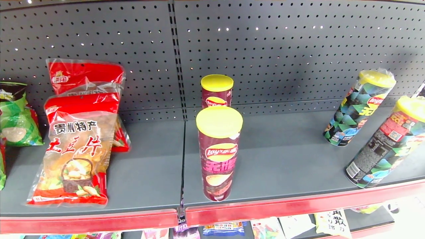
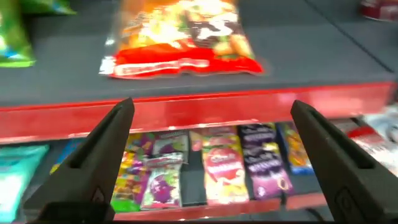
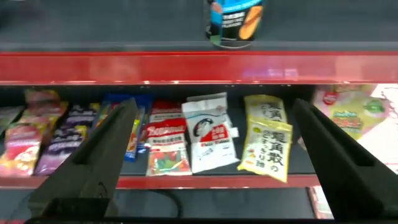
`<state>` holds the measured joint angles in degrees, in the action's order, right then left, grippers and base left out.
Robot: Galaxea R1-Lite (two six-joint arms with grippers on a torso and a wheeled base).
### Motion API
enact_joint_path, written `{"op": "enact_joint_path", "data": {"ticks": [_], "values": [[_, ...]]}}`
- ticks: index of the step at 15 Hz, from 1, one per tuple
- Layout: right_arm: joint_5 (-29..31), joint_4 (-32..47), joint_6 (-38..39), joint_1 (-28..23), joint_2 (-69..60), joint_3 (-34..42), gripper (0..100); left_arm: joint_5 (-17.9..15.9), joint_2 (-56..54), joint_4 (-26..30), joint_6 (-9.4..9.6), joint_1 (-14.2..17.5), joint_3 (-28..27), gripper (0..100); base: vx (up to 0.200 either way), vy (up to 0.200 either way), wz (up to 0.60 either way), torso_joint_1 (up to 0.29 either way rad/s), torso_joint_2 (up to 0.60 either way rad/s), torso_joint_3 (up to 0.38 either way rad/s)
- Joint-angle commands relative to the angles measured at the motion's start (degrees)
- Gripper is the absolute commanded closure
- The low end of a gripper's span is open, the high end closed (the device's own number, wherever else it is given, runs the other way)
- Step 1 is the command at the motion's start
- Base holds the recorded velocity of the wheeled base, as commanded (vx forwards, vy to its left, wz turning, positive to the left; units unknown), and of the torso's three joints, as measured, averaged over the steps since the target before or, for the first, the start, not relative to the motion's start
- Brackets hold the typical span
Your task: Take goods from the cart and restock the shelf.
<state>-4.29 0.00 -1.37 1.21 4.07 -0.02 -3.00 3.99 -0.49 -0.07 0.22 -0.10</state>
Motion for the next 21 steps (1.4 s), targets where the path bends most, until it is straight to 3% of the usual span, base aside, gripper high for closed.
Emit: {"op": "enact_joint_path", "data": {"ticks": [1,3,4,11,15,21], "values": [[0.4,0.1,0.4,0.3,-0.9,0.0,0,0.1,-3.1,0.8,-0.19,-0.8,0.0,0,0.000,0.000,0.00,0.000,0.00,0.000],[1.2,0.1,1.5,-1.2,-4.0,0.0,0,4.1,-4.0,0.8,-0.01,-0.4,0.1,0,0.000,0.000,0.00,0.000,0.00,0.000],[1.8,0.1,1.1,-1.2,-4.0,0.0,0,4.5,-4.0,0.8,-0.01,-0.4,0.1,0,0.000,0.000,0.00,0.000,0.00,0.000],[3.2,0.1,1.1,-1.2,-4.0,0.0,0,4.2,-4.0,0.8,0.07,-0.4,0.1,0,0.000,0.000,0.00,0.000,0.00,0.000],[3.2,0.1,1.1,-1.2,-4.0,0.0,0,4.3,-4.0,0.8,0.07,-0.4,0.1,0,-0.200,0.000,0.00,0.007,0.00,0.001],[3.3,0.1,1.1,-1.2,-4.0,0.0,0,4.2,-4.0,0.8,0.07,-0.4,0.1,0,0.000,-0.033,0.00,0.002,0.00,0.000]]}}
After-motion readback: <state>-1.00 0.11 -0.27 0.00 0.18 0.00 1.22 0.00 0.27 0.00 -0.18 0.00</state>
